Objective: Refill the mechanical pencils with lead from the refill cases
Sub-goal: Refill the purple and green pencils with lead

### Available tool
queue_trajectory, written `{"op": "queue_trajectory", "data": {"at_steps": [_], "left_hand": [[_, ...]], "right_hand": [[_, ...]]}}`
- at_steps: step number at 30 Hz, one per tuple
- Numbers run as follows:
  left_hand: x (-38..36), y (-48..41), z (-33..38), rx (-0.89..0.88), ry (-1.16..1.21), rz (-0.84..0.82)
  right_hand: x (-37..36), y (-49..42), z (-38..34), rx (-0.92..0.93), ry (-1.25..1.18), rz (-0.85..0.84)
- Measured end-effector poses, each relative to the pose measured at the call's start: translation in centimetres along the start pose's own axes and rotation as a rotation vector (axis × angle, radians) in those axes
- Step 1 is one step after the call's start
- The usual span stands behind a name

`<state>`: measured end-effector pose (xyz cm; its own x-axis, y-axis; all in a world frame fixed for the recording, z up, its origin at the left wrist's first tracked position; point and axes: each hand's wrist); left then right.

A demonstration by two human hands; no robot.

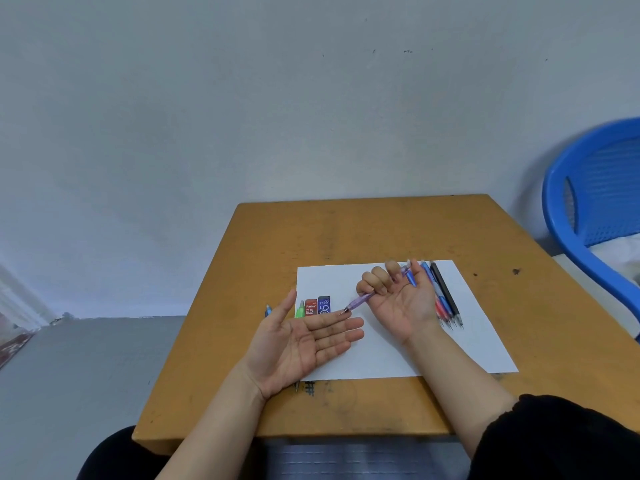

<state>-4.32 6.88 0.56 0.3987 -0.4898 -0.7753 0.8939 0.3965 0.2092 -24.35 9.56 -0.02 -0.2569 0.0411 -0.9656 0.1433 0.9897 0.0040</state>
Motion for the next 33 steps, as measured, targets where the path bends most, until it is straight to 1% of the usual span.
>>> {"op": "queue_trajectory", "data": {"at_steps": [4,8,10,15,18,21,23,25,26,29,31,33], "left_hand": [[0.1,0.1,-0.1,0.005,0.019,-0.013],[0.1,0.2,0.0,-0.016,0.031,-0.025],[-0.1,0.3,0.1,-0.038,0.042,-0.039],[-0.4,0.6,0.1,-0.103,0.100,-0.022],[-0.9,0.9,0.0,-0.151,0.089,-0.006],[-1.4,1.3,0.2,-0.246,0.066,0.034],[-2.0,1.7,0.5,-0.322,0.038,0.097],[-2.1,2.2,0.9,-0.400,-0.069,0.207],[-2.0,2.5,1.1,-0.445,-0.169,0.272],[-1.5,3.3,1.4,-0.558,-0.628,0.491],[-0.9,3.7,1.6,-0.571,-0.887,0.649],[0.2,3.7,1.6,-0.550,-1.095,0.761]], "right_hand": [[0.0,-0.1,0.0,-0.021,0.031,0.004],[0.1,-0.2,-0.1,-0.031,0.113,-0.084],[0.2,-0.3,-0.1,-0.022,0.141,-0.093],[-0.1,-0.2,-0.4,-0.002,0.216,-0.029],[-0.5,0.2,-0.5,0.031,0.270,-0.007],[-1.1,0.8,-0.2,0.064,0.417,0.054],[-1.3,1.1,0.1,0.066,0.537,0.123],[-1.6,1.2,0.2,0.054,0.616,0.173],[-1.9,1.1,0.3,0.048,0.651,0.186],[-2.9,1.0,0.1,0.059,0.850,0.223],[-3.5,1.0,0.0,0.067,1.035,0.263],[-3.6,0.9,0.2,0.072,1.215,0.310]]}}
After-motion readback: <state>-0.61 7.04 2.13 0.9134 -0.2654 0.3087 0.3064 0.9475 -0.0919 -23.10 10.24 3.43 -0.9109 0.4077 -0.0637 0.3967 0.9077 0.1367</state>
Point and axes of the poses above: each hand's wrist, its own y-axis away from the middle knuckle, its own x-axis out of the back of the hand, z = x × y, and after that the axes turned 4 degrees about -z, right-handed
